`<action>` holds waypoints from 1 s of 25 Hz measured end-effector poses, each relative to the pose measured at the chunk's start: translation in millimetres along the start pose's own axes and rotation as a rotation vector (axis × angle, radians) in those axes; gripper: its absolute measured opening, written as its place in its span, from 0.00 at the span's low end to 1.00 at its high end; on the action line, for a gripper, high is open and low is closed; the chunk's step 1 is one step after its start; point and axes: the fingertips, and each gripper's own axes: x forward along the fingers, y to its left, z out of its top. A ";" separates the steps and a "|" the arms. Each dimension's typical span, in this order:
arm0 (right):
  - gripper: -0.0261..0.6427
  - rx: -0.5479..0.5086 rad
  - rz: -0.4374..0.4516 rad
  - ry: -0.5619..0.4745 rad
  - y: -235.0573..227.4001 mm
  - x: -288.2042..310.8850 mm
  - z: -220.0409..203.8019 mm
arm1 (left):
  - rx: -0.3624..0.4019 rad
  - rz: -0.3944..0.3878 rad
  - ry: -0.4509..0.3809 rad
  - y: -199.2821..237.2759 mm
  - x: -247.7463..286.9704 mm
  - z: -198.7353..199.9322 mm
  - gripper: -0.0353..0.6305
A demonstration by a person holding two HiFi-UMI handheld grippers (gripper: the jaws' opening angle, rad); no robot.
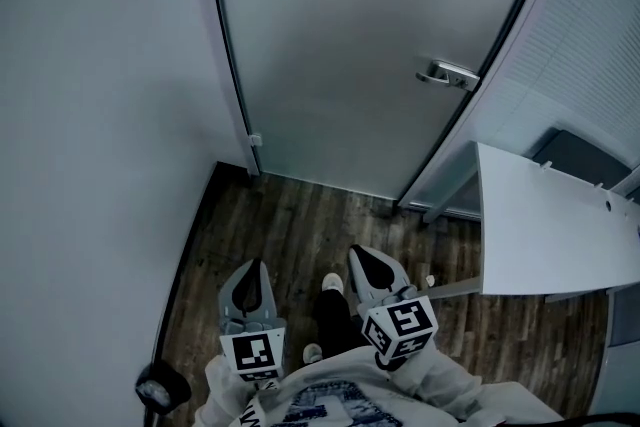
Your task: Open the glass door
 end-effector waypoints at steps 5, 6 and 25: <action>0.05 0.045 -0.024 -0.033 -46.5 49.3 21.6 | 0.028 -0.029 -0.006 -0.6 72.2 15.9 0.06; 0.05 0.058 -0.029 -0.038 -57.5 59.6 27.1 | 0.031 -0.038 -0.005 -2.0 88.9 20.5 0.06; 0.05 0.183 -0.187 -0.079 -252.5 151.3 79.0 | 0.073 -0.217 -0.011 -84.5 313.4 86.7 0.06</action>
